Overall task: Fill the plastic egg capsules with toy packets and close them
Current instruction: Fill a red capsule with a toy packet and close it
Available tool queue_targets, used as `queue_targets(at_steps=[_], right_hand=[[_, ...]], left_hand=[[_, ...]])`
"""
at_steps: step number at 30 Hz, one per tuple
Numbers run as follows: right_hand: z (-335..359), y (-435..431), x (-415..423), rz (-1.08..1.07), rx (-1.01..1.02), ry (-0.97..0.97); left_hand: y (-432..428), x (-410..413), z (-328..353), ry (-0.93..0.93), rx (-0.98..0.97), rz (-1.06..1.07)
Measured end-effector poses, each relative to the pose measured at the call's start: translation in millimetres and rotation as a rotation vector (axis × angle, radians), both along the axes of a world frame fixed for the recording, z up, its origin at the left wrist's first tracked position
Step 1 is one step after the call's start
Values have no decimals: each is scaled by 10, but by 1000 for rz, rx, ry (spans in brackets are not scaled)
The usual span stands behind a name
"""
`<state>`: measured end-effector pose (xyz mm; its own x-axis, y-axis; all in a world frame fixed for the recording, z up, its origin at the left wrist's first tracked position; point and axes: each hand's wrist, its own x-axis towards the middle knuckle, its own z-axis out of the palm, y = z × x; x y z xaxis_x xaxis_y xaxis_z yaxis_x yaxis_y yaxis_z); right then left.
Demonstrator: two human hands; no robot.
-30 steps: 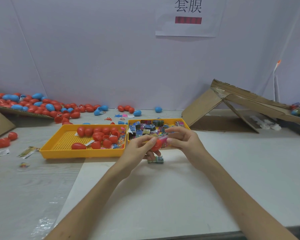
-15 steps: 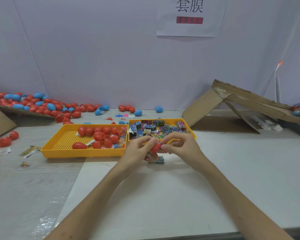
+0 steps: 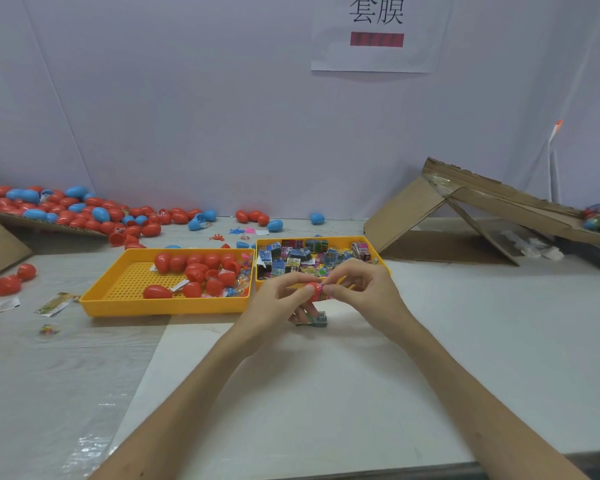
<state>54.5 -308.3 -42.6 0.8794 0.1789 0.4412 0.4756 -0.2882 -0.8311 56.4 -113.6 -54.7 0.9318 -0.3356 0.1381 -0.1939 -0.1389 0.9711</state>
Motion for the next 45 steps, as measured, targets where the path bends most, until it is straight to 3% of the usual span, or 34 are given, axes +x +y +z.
queue_targets(at_steps=[10, 20, 45], right_hand=[[-63, 32, 30, -9, -34, 9], [-49, 10, 18, 63, 0, 72], [-88, 17, 16, 104, -7, 92]], left_hand=[[-6, -2, -32, -41, 35, 20], [3, -22, -3, 77, -92, -36], [3, -87, 37, 227, -191, -100]])
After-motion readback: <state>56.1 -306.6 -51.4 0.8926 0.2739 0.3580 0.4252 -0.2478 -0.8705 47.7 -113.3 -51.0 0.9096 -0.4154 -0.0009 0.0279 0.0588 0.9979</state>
